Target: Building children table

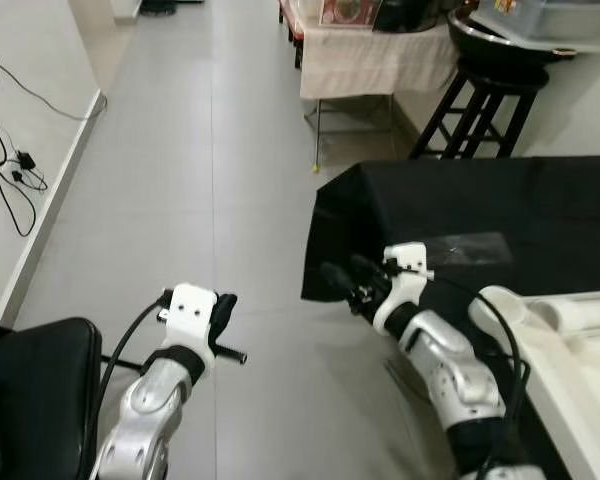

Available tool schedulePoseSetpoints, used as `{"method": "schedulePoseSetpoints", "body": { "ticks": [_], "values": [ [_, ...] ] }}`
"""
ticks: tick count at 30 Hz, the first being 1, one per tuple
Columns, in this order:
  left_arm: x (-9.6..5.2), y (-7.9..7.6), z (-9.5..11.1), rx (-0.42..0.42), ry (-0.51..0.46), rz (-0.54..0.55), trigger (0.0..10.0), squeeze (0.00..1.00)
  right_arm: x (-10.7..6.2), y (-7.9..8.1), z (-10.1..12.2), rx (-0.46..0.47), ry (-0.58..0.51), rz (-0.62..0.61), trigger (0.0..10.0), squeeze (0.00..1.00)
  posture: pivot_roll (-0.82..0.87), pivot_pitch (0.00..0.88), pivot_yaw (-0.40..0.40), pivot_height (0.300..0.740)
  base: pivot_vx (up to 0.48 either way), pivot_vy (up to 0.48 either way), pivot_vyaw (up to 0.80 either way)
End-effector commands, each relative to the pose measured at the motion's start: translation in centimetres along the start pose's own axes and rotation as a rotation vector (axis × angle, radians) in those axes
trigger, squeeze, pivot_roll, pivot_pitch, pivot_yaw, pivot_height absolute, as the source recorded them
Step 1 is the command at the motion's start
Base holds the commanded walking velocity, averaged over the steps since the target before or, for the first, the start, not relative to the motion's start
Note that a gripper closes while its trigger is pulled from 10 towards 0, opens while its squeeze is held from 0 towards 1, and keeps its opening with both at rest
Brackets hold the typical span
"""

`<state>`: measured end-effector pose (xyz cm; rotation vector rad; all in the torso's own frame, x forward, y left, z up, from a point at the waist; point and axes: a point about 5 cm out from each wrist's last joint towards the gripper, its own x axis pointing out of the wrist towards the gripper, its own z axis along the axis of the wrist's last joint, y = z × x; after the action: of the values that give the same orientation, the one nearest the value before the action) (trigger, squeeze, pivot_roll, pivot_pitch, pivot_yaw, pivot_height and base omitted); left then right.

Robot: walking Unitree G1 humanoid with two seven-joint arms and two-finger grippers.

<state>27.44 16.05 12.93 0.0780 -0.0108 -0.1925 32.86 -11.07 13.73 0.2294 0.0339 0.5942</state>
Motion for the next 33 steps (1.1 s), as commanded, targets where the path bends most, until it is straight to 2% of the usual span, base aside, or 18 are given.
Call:
{"method": "schedulePoseSetpoints", "body": {
  "ticks": [1,3,5,7,8,10,12,19,25,28,33],
  "values": [
    [-0.2,-0.3,-0.5,0.007,0.016,-0.011,10.0,0.00,-0.7,-0.7,0.2,-0.013,-0.020,-0.018,10.0,0.00,0.06,0.180,-0.082,0.740,0.266,0.000,0.00],
    [-0.2,-0.2,-0.5,0.009,0.015,-0.010,10.0,0.00,-0.7,-0.7,0.4,-0.019,-0.032,-0.015,10.0,0.00,0.06,0.167,-0.083,0.740,0.266,0.000,0.00],
    [0.2,0.5,0.0,0.028,-0.007,0.002,10.0,0.00,-0.4,-0.6,1.8,-0.052,-0.104,0.005,10.0,0.00,0.07,0.117,-0.079,0.740,0.317,0.000,0.00],
    [0.3,0.7,0.2,0.032,-0.012,0.006,10.0,0.00,-0.4,-0.6,2.1,-0.057,-0.116,0.008,10.0,0.00,0.07,0.117,-0.079,0.740,0.371,0.000,0.00],
    [0.6,1.1,0.5,0.040,-0.025,0.013,10.0,0.00,-0.2,-0.8,2.7,-0.063,-0.137,0.003,10.0,0.00,0.09,0.067,-0.074,0.740,0.375,0.000,0.00],
    [0.9,1.3,0.7,0.046,-0.032,0.018,10.0,0.00,-0.1,-1.0,3.0,-0.066,-0.149,-0.002,10.0,0.00,0.09,0.057,-0.074,0.740,0.375,0.000,0.00],
    [1.6,2.0,1.5,0.058,-0.064,0.034,10.0,0.00,0.3,-1.5,3.9,-0.083,-0.184,-0.021,10.0,0.00,0.12,0.000,-0.063,0.740,0.375,0.000,0.00],
    [2.7,2.7,2.6,0.062,-0.104,0.041,10.0,0.00,1.0,-1.7,5.0,-0.103,-0.219,-0.055,10.0,0.00,0.11,0.000,-0.060,0.740,0.383,0.000,0.00],
    [3.2,2.4,2.8,0.060,-0.119,0.026,10.0,0.00,1.1,-1.8,6.3,-0.134,-0.243,-0.065,10.0,0.00,0.10,0.000,-0.061,0.740,0.388,0.000,0.00],
    [3.4,2.0,2.9,0.055,-0.126,0.008,10.0,0.00,1.0,-1.7,6.9,-0.166,-0.243,-0.063,10.0,0.00,0.10,0.000,-0.061,0.740,0.389,0.000,-0.80],
    [3.5,0.9,2.7,0.032,-0.130,-0.044,10.0,0.00,0.3,-2.6,7.9,-0.228,-0.237,-0.139,10.0,0.00,0.09,0.000,-0.061,0.740,0.385,0.000,-0.80]
  ]
}}
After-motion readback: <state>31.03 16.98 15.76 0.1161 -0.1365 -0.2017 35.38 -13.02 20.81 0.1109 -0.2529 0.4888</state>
